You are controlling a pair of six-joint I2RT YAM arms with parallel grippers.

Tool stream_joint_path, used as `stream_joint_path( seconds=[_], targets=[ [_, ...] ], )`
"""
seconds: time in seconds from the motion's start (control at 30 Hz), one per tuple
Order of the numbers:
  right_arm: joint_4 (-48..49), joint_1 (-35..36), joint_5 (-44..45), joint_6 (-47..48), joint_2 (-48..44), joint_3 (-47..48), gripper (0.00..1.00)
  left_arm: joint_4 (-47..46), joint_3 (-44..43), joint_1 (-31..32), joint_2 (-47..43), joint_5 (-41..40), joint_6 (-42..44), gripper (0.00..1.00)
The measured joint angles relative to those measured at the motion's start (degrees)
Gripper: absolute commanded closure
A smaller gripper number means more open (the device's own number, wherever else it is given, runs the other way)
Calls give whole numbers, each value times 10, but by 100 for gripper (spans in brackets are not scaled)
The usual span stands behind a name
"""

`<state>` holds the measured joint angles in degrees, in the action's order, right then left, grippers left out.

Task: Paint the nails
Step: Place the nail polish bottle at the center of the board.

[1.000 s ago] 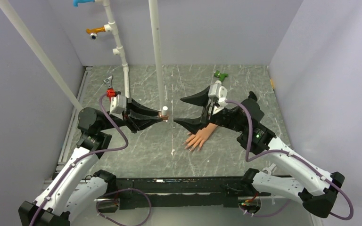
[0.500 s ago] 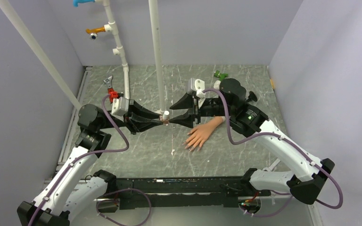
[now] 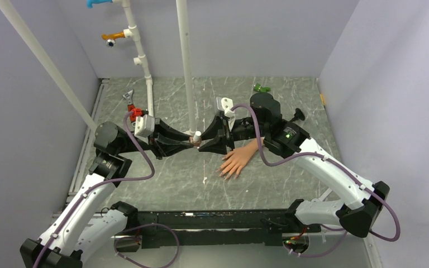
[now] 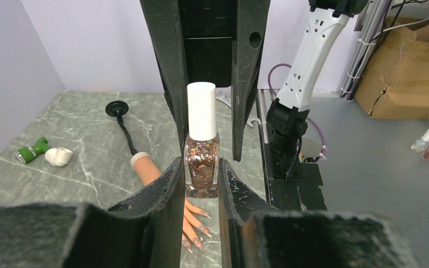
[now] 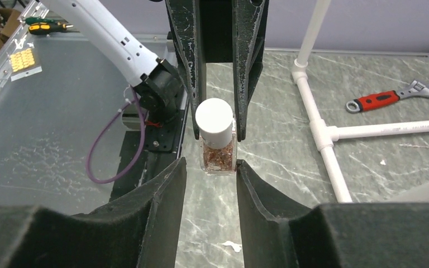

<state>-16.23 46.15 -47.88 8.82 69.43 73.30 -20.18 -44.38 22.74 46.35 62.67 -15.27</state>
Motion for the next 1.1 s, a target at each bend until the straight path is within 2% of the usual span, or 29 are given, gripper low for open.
stream_joint_path(
  seconds=[0.37, 0.43, 0.53, 0.63, 0.7, 0.73, 0.77, 0.83, 0.87, 0.9, 0.93, 1.1],
  targets=[
    [19, 5, -7, -5, 5, 0, 62, 12, -7, 1, 4, 0, 6, 100],
    [22, 8, -6, -4, 9, 0, 67, 13, -7, 1, 4, 0, 5, 100],
    [26, 10, -1, -3, 13, 0, 80, 15, -7, 2, 5, 5, 5, 100],
    [26, 11, 5, -2, 14, 0, 100, 17, -7, 2, 7, 5, 4, 100],
    [26, 11, 10, 0, 14, 0, 100, 17, -7, 2, 8, 5, 4, 100],
    [26, 12, 12, 0, 14, 0, 100, 19, -8, 2, 8, 4, 5, 94],
    [25, 12, 15, 0, 14, 0, 100, 21, -8, 2, 8, 3, 6, 80],
    [26, 14, 22, 0, 14, -2, 100, 26, -9, 2, 8, 0, 9, 46],
    [28, 15, 29, -3, 13, -4, 100, 34, -10, 2, 8, -6, 13, 33],
    [31, 17, 38, -5, 13, -8, 100, 45, -15, 2, 9, -20, 19, 8],
    [35, 21, 49, -9, 11, -15, 100, 55, -19, 2, 10, -31, 29, 2],
    [70, 30, 128, -42, -1, -77, 100, 124, -46, 2, 10, -108, 69, 1]
  ],
)
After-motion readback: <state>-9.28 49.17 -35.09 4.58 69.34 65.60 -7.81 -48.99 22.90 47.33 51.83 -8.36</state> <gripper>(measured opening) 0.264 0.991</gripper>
